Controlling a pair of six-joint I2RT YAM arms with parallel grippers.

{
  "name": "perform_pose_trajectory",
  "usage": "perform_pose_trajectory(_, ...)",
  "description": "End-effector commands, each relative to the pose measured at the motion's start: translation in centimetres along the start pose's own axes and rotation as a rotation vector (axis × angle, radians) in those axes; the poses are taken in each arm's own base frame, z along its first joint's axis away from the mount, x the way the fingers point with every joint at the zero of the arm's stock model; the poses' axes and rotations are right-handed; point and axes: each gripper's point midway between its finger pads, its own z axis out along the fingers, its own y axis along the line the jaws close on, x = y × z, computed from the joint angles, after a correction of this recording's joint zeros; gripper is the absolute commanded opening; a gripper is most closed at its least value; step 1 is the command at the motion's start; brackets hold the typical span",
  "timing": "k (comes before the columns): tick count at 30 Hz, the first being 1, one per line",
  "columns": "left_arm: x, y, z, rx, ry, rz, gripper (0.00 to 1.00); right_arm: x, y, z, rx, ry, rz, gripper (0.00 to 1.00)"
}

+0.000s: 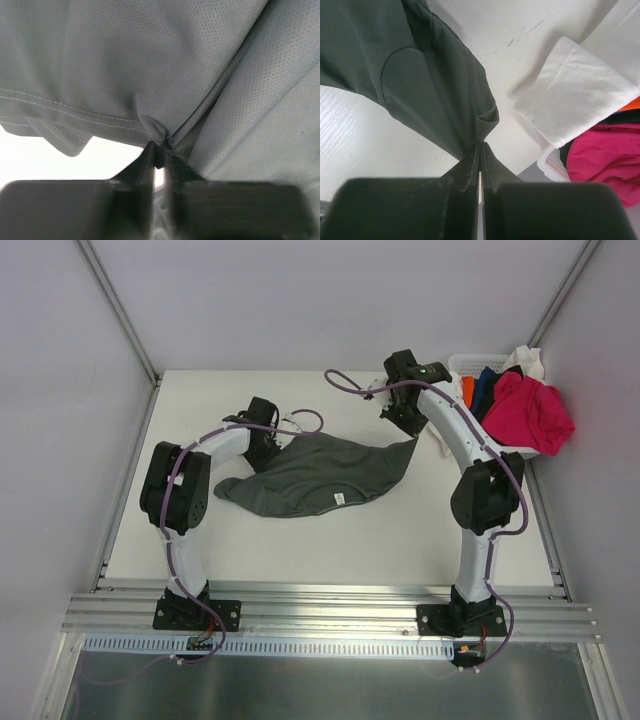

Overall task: Fold and stack the t-shirts
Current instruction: Flatten out the tshirt

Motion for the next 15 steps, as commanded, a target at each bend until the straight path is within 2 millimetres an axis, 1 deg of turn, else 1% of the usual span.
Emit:
perform_pose_trajectory(1,-1.0,0.5,-1.8,-0.003,-0.049,-0.012,0.01,-0.7,-0.4,-0.9,0.015,-0.025,0.016,0.01)
perform_pose_trajectory(5,-1.3,1.0,-2.9,-0.035,-0.063,-0.012,0.0,-0.6,-0.7,-0.9,0.03,-0.019,0.016,0.0)
perform_pose_trajectory(8,-2.4,2.0,-5.3,-0.086,-0.112,-0.003,0.0,-0.7,-1.2,-0.9,0.047,-0.017,0.01,0.0)
perform_pose_trajectory(9,-3.4,3.2,-7.3,-0.137,-0.147,0.006,0.0,-0.8,-1.7,-1.1,0.064,-0.022,0.015,0.01)
perform_pose_trajectory(10,-4.0,4.0,-8.5,-0.167,-0.174,0.003,0.0,-0.9,-2.2,-1.2,0.074,-0.03,0.025,0.0)
perform_pose_trajectory(11,-4.6,4.9,-10.3,-0.204,-0.204,0.009,0.0,-1.0,-2.5,-1.3,0.079,-0.035,0.038,0.0)
perform_pose_trajectory(12,-5.7,5.9,-12.0,-0.239,-0.239,0.014,0.0,-1.4,-3.1,-1.8,0.096,-0.057,0.051,0.0)
perform_pose_trajectory(15,-7.1,7.8,-15.4,-0.32,-0.287,0.035,0.0,-2.2,-4.7,-3.0,0.15,-0.107,0.1,0.01)
